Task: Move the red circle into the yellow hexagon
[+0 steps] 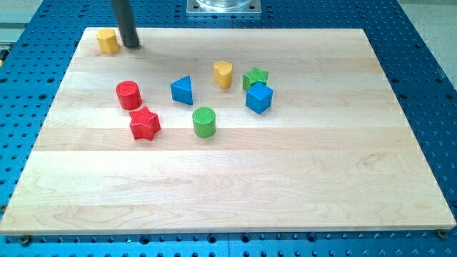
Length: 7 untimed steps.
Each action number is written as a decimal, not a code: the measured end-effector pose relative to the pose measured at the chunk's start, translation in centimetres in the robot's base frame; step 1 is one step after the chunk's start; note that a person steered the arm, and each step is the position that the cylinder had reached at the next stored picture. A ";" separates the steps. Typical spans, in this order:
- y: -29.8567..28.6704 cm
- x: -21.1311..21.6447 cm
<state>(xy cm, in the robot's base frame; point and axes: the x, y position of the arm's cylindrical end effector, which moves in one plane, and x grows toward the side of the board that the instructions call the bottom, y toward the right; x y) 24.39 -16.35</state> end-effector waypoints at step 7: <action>-3.1 11.9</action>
<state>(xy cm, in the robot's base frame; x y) 36.25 -19.47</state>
